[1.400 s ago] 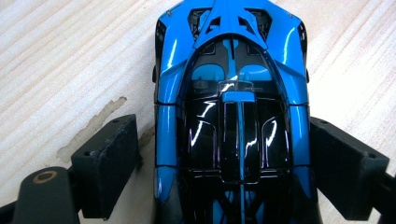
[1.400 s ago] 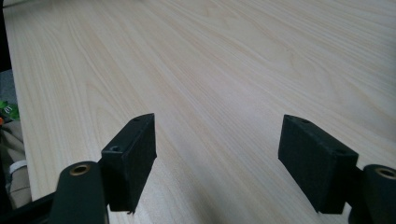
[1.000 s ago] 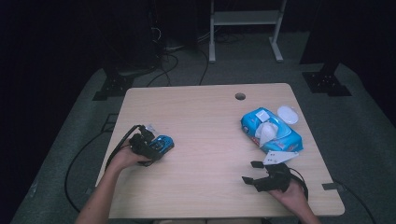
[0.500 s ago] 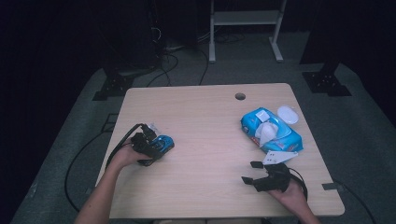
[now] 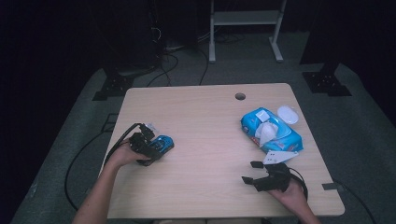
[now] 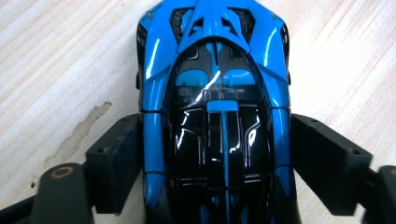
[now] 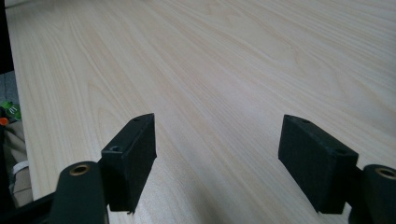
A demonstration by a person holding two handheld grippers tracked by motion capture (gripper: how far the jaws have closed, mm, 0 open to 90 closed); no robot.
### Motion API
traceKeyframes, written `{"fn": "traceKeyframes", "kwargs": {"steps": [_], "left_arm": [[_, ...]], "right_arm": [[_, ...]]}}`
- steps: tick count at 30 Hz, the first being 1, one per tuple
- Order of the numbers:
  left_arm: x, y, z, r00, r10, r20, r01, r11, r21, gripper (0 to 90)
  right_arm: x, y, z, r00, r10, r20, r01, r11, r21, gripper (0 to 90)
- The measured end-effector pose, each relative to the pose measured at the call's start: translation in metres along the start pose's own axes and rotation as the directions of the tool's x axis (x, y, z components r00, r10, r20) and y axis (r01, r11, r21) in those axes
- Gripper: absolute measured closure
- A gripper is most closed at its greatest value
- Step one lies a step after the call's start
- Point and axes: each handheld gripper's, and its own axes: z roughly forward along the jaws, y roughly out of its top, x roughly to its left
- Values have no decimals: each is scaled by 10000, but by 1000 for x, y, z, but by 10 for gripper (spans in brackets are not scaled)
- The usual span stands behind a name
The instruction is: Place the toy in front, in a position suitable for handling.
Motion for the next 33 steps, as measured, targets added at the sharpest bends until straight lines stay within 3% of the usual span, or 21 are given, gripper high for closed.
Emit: {"fn": "traceKeyframes", "kwargs": {"steps": [5,6,13,20,24,26,33], "left_arm": [[-3,0,1,9989,304,-364,-300,9995,115,181],[-2,0,0,9985,357,-425,-352,9993,126,213],[-4,6,0,9980,504,-387,-483,9974,540,249],[-6,8,0,9972,459,-598,-433,9981,450,255],[-4,6,-5,9967,381,-715,-376,9992,95,278],[-4,6,-4,9957,434,-820,-412,9988,282,278],[-3,2,-6,9967,368,-722,-357,9992,175,279]], "right_arm": [[0,0,0,10000,-25,7,25,10000,10,266],[0,0,0,10000,-44,12,44,10000,-4,266],[0,0,-1,10000,-3,23,3,10000,-47,266],[-1,0,-3,10000,0,49,0,9999,-122,266],[0,-1,-3,10000,6,68,-4,9998,-173,266],[-1,-1,-3,10000,23,62,-22,9999,-167,266],[-1,-1,-3,10000,-4,68,6,9998,-185,266]]}}
